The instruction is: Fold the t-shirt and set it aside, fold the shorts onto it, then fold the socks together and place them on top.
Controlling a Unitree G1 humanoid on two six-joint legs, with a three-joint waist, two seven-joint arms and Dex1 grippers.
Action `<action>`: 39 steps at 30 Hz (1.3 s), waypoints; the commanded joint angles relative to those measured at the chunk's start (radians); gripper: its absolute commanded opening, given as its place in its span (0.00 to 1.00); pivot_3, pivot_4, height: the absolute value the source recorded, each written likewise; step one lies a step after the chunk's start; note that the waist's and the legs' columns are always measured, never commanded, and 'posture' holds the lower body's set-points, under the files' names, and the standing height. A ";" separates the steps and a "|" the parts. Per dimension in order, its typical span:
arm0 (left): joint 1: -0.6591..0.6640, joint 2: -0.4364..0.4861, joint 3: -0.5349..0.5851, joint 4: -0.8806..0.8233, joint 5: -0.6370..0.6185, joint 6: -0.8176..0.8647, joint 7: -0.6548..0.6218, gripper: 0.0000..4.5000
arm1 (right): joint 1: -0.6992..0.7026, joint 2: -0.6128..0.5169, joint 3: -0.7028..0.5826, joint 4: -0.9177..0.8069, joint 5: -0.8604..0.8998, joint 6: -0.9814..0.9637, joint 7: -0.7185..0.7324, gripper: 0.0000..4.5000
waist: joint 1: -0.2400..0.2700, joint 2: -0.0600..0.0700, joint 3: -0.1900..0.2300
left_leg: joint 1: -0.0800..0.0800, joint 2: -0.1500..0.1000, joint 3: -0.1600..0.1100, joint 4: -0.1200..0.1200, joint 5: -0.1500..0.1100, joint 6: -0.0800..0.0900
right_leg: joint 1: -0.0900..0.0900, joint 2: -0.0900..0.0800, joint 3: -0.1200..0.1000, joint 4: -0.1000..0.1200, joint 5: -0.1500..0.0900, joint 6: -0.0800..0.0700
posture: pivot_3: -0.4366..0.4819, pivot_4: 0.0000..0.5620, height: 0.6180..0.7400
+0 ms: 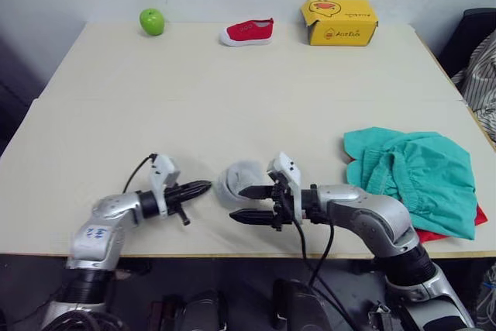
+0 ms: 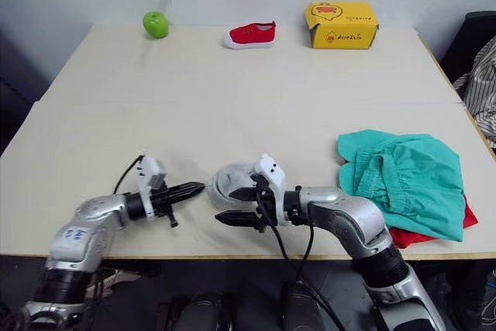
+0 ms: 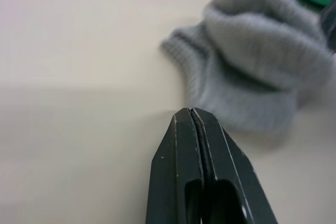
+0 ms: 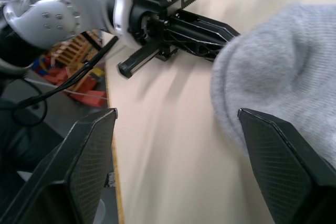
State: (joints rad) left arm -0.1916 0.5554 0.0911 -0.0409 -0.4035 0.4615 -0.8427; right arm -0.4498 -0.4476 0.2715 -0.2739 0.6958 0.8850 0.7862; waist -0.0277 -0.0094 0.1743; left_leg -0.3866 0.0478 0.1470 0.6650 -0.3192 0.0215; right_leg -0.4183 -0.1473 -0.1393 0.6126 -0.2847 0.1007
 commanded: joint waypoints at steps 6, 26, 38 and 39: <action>-0.094 0.007 0.075 -0.126 -0.136 0.027 -0.036 0.00 | 0.015 -0.078 -0.181 0.059 0.077 -0.106 0.207 0.64 | 0.025 -0.002 0.003 | -0.003 -0.001 0.000 0.001 -0.001 0.002 | 0.000 -0.001 -0.001 -0.001 0.002 0.002 | 0.48 0.27 1.00; -0.333 -0.123 -0.314 0.081 0.169 0.002 0.041 0.00 | 0.074 0.109 0.048 0.248 -0.424 -0.583 0.138 0.01 | 0.022 -0.002 0.003 | -0.002 0.000 0.003 0.003 0.001 -0.001 | 0.001 0.007 0.003 -0.001 0.003 0.002 | 0.48 0.27 1.00; -0.251 -0.072 -0.220 -0.007 0.118 -0.075 -0.028 0.00 | 0.167 -0.023 -0.186 0.068 -0.112 -0.332 0.198 0.01 | 0.020 -0.002 0.003 | 0.001 0.001 0.002 0.004 0.002 0.000 | 0.002 0.005 0.004 0.003 0.003 0.001 | 0.48 0.27 1.00; -0.235 -0.059 -0.217 -0.020 0.117 -0.086 -0.040 0.00 | 0.152 -0.052 -0.217 0.071 -0.049 -0.207 0.185 0.01 | 0.021 -0.002 0.003 | 0.001 0.001 0.002 0.005 0.002 0.000 | 0.002 0.004 0.004 0.003 0.003 0.001 | 0.48 0.27 1.00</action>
State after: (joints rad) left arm -0.4418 0.4837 -0.1486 -0.0123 -0.2710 0.4002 -0.8575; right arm -0.2798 -0.4730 0.1143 -0.1653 0.5446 0.5431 0.9905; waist -0.0068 -0.0116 0.1775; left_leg -0.3859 0.0489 0.1484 0.6704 -0.3175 0.0212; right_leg -0.4159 -0.1435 -0.1362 0.6159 -0.2814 0.1017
